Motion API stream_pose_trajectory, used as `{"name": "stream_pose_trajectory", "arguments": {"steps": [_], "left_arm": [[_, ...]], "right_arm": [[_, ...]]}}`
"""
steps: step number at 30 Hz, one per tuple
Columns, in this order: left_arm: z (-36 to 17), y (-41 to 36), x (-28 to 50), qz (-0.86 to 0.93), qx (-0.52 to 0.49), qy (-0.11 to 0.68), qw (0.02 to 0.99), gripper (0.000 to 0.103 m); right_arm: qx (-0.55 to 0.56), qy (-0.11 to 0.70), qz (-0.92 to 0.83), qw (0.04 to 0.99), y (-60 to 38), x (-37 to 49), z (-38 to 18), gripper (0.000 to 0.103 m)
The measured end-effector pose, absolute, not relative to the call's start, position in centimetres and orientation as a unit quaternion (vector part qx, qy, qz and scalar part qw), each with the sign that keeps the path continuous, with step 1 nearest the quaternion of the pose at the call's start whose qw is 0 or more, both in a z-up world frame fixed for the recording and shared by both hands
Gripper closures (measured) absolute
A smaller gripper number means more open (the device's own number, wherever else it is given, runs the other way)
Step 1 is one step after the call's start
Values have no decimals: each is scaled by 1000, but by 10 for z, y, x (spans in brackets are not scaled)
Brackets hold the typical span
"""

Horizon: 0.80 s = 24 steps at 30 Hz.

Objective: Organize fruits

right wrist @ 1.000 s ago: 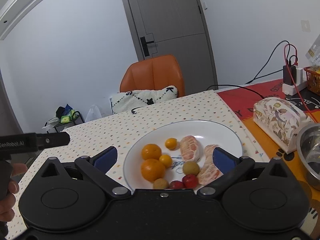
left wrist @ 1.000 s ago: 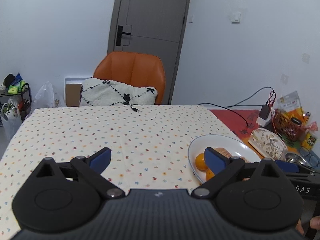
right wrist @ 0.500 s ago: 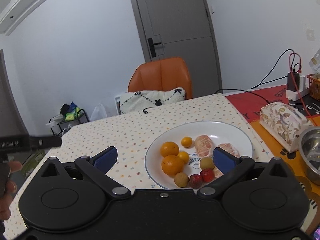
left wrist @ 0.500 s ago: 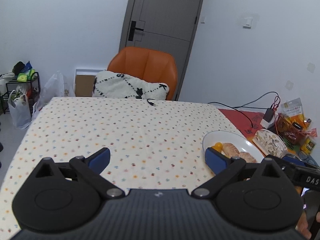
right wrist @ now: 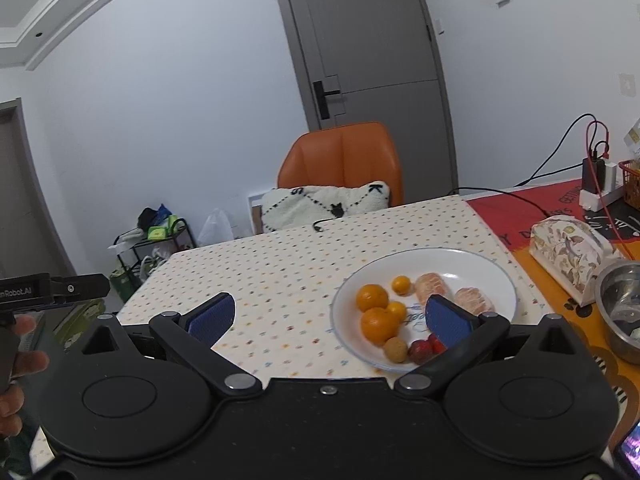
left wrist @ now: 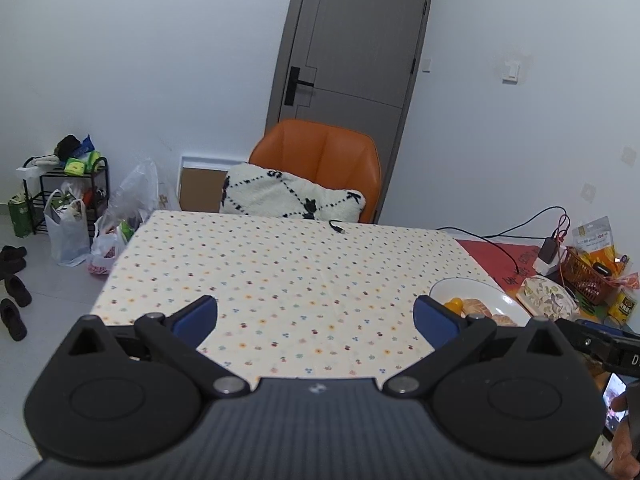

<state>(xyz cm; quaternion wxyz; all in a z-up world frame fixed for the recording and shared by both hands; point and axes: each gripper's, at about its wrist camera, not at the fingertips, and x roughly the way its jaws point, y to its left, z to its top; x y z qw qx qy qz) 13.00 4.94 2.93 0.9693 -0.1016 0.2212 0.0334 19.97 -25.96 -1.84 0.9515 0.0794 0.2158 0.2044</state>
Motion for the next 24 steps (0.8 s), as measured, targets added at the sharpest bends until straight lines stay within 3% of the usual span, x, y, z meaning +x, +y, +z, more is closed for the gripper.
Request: {"name": "stream_pose_trajectory", "arguments": {"steps": [14, 24], "left_arm": [[55, 45, 79, 32, -64, 185, 980, 0], [43, 41, 55, 65, -49, 198, 977, 0]], "right_arm": [[61, 199, 226, 952, -254, 158, 7, 0], [32, 189, 229, 954, -253, 126, 11, 0]]}}
